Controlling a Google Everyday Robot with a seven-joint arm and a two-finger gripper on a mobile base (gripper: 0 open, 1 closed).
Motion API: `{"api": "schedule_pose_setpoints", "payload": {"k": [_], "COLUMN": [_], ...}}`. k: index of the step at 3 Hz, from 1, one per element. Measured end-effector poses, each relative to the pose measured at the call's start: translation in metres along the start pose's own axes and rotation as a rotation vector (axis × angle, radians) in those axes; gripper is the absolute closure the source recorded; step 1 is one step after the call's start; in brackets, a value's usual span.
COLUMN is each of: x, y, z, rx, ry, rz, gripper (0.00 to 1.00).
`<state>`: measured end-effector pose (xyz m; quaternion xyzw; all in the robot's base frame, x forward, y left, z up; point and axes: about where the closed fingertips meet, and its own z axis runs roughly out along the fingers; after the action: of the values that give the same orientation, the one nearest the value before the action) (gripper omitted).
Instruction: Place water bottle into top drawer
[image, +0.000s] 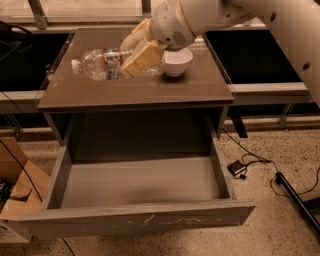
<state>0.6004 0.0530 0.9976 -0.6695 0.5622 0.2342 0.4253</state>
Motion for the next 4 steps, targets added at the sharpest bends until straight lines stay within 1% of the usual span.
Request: {"api": "schedule_pose_setpoints", "payload": {"k": [1, 2, 3, 4], "x": [-0.024, -0.008, 0.040, 0.094], "y": [0.022, 0.052, 0.083, 0.105], "z": [-0.017, -0.024, 0.002, 0.038], "rx": [0.018, 0.093, 0.055, 0.011], "ry": [0.011, 0.059, 0.100, 0.110], "rz": [0.003, 0.089, 0.162, 0.225], "gripper": [1.00, 1.00, 1.00, 1.00]}}
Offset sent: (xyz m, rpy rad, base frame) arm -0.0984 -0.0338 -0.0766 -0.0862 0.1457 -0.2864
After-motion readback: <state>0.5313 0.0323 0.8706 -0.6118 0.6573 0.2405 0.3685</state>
